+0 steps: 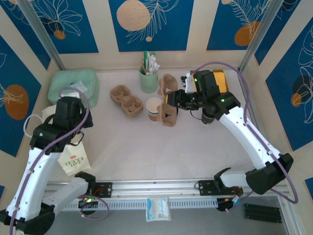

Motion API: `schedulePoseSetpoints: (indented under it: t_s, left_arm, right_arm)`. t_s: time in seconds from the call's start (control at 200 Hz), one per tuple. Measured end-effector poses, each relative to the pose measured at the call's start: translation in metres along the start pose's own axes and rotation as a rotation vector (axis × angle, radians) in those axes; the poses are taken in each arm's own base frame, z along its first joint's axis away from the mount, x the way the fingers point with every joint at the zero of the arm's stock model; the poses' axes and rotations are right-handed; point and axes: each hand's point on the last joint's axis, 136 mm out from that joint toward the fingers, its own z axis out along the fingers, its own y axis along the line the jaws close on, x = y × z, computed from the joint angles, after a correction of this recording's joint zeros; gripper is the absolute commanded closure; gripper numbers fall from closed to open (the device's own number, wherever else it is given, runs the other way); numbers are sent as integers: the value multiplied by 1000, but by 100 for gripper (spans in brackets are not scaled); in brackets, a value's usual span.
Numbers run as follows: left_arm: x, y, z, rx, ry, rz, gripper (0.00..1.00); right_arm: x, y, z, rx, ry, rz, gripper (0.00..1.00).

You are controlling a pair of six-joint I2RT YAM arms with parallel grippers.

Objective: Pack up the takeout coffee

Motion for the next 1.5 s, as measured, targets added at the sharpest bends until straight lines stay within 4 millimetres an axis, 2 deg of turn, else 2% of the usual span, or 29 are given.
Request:
schedulePoseSetpoints:
  t_s: [0.22, 0.47, 0.805, 1.045, 1.31, 1.501]
  left_arm:
    - [-6, -34, -1, 169, 29, -30, 100]
    - [-9, -68, -7, 341, 55, -104, 100]
    - [-14, -126, -22, 540, 51, -121, 100]
    - [-6, -181, -26, 650, 74, -90, 100]
    - [12, -240, -17, 692, 126, -31, 100]
    - [13, -268, -22, 724, 132, -12, 100]
  right_arm:
    - [-6, -9, -3, 16, -18, 4, 67]
    - [-4, -22, -2, 37, -10, 25, 67]
    - [-13, -27, -16, 35, -52, 34, 67]
    - [-19, -35, -21, 52, -68, 45, 67]
    - [-21, -37, -29, 54, -85, 52, 67]
    - [-22, -39, -33, 53, -92, 53, 68]
